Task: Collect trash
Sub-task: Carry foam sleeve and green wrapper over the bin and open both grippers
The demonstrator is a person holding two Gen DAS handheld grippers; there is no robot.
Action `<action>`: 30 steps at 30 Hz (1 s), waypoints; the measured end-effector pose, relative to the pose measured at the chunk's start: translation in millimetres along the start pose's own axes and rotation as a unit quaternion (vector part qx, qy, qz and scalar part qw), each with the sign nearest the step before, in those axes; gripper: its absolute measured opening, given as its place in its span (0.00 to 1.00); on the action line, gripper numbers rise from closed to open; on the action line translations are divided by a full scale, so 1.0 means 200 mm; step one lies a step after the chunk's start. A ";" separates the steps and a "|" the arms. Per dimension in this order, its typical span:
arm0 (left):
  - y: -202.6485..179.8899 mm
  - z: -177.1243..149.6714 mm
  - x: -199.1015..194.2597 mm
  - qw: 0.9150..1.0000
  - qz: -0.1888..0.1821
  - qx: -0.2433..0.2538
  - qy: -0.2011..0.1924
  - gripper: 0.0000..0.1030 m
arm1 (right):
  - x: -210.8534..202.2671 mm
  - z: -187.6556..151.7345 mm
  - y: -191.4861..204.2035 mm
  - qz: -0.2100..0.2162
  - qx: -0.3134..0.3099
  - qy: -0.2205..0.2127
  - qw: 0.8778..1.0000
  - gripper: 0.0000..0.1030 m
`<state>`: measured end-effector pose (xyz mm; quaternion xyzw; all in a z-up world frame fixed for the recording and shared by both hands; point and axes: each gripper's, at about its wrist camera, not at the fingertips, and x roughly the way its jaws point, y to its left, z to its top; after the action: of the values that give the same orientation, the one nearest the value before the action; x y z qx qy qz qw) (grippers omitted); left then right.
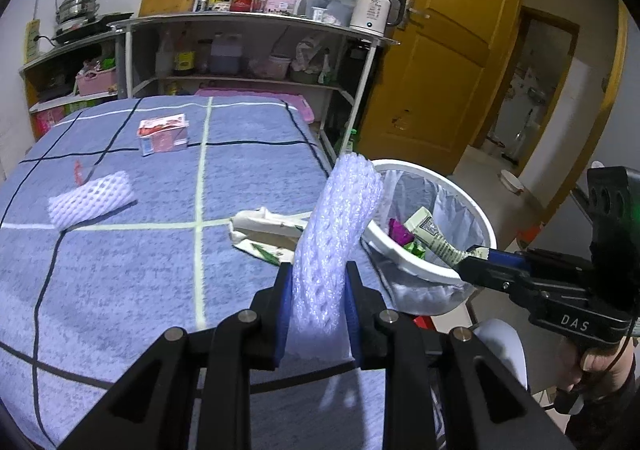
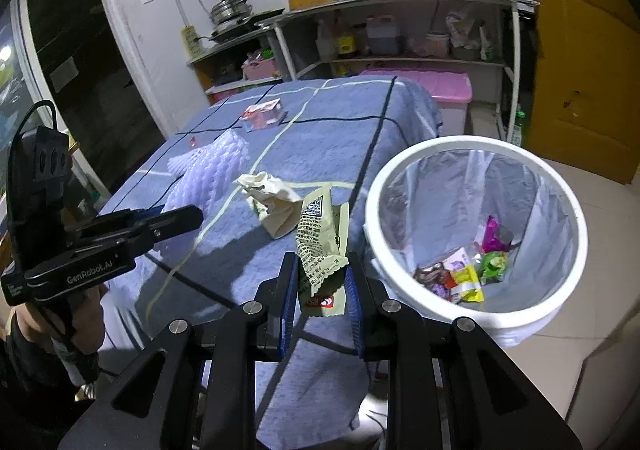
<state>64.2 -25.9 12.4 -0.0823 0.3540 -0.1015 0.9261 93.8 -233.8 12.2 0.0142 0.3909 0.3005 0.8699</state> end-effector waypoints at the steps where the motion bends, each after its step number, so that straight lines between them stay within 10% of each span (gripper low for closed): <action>1: -0.01 0.01 0.01 1.000 -0.002 0.001 0.001 0.25 | -0.01 0.00 -0.01 -0.002 0.001 -0.001 1.000 0.23; 30: -0.41 0.18 0.47 0.994 -0.069 0.061 0.052 0.25 | -0.06 -0.01 -0.50 -0.067 0.088 -0.010 0.994 0.23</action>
<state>146.5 -124.3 -2.5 -0.0443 0.3880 -0.1906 0.9007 137.8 -322.0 -6.5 0.0676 0.4075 0.2056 0.8872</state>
